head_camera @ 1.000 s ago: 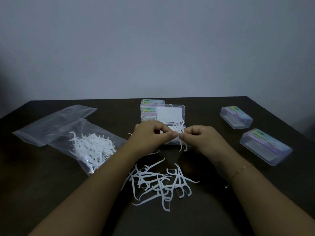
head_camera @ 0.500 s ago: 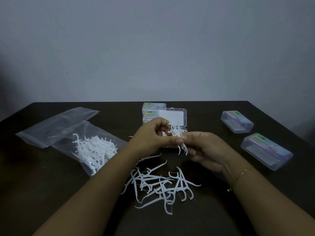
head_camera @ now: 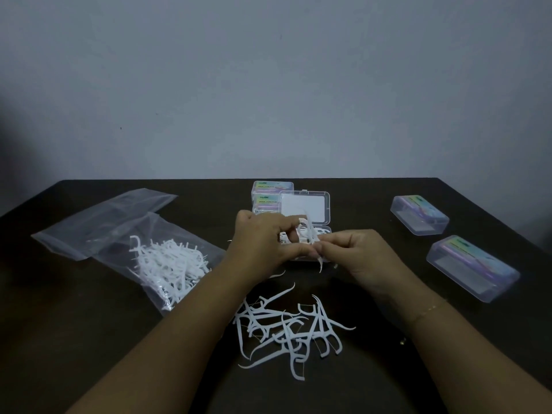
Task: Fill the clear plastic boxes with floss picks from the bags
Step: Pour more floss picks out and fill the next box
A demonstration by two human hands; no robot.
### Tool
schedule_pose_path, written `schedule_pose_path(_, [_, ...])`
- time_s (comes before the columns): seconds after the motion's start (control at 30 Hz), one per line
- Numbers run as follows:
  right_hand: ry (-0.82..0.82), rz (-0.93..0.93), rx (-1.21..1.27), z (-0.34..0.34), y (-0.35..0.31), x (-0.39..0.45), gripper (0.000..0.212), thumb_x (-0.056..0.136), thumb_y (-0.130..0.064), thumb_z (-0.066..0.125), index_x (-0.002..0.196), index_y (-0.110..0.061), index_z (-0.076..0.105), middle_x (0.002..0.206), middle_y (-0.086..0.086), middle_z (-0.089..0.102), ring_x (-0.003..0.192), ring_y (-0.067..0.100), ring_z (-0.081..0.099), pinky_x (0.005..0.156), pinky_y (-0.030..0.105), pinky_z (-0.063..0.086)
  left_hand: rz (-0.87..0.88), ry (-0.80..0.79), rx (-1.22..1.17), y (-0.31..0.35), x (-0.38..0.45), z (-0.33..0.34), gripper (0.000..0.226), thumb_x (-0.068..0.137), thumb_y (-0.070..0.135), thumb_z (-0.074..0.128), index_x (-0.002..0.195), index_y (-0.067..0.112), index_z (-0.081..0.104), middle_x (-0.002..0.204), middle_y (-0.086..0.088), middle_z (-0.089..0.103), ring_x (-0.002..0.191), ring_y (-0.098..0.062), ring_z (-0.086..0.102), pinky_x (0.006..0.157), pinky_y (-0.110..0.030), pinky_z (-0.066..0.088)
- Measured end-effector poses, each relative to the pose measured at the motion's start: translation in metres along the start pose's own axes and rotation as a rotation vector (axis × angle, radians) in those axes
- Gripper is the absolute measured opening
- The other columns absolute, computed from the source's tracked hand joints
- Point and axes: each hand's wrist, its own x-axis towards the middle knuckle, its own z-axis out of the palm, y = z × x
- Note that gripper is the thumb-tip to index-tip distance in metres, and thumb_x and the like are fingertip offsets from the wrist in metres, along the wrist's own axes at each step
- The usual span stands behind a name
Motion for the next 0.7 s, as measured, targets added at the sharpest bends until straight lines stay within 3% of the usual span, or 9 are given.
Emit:
schedule_pose_path(0.17, [0.18,-0.117,-0.141,-0.005,-0.004,0.008,0.024,0.091,-0.018,0.059,0.113,-0.016,0.066,0.091,-0.012,0.067,0.07,-0.008,0.06,0.057,0.005,0.046,0.003,0.046,0.08,-0.008,0.003,-0.001,0.067,0.076,0.059,0.063,0.136,0.035,0.047,0.109,0.015,0.06,0.107,-0.005,0.046,0.088,-0.031,0.022])
schedule_pose_path(0.27, [0.181,-0.133,-0.557,-0.014,-0.008,0.023,0.029,0.094,-0.028,0.053,0.121,-0.023,0.064,0.108,-0.002,0.069,0.082,0.006,0.056,0.067,0.02,0.047,-0.047,0.138,0.103,-0.014,0.007,0.003,0.066,0.079,0.055,0.065,0.138,0.035,0.044,0.109,0.017,0.058,0.098,-0.002,0.047,0.084,-0.028,0.02])
schedule_pose_path(0.4, [0.235,-0.212,-0.938,-0.011,-0.008,0.044,0.03,0.095,-0.034,0.048,0.109,-0.021,0.071,0.098,0.002,0.069,0.086,0.013,0.047,0.07,0.032,0.05,-0.098,0.183,0.134,-0.019,0.008,0.006,0.061,0.086,0.046,0.063,0.141,0.036,0.04,0.118,0.016,0.058,0.097,-0.004,0.048,0.085,-0.028,0.02])
schedule_pose_path(0.53, [0.148,-0.238,-0.927,0.003,-0.001,0.057,0.032,0.094,-0.038,0.051,0.117,-0.024,0.067,0.112,0.002,0.067,0.096,0.015,0.049,0.082,0.033,0.05,-0.125,0.141,0.206,-0.021,0.009,0.007,0.043,0.095,0.038,0.05,0.138,0.037,0.045,0.123,0.009,0.062,0.107,-0.012,0.052,0.083,-0.03,0.017])
schedule_pose_path(0.63, [0.094,-0.159,-0.685,0.002,0.003,0.054,0.037,0.092,-0.032,0.057,0.127,-0.02,0.06,0.131,0.001,0.059,0.117,0.018,0.049,0.098,0.03,0.038,-0.132,0.114,0.245,-0.022,0.009,0.009,0.036,0.098,0.036,0.045,0.134,0.038,0.05,0.12,0.008,0.065,0.109,-0.013,0.053,0.087,-0.032,0.021])
schedule_pose_path(0.7, [0.122,-0.1,-0.535,-0.004,0.005,0.048,0.035,0.093,-0.027,0.057,0.127,-0.018,0.059,0.133,0.001,0.057,0.12,0.017,0.05,0.101,0.029,0.037,-0.143,0.118,0.237,-0.021,0.01,0.008,0.034,0.097,0.036,0.046,0.131,0.038,0.053,0.12,0.008,0.065,0.11,-0.013,0.053,0.088,-0.032,0.022])
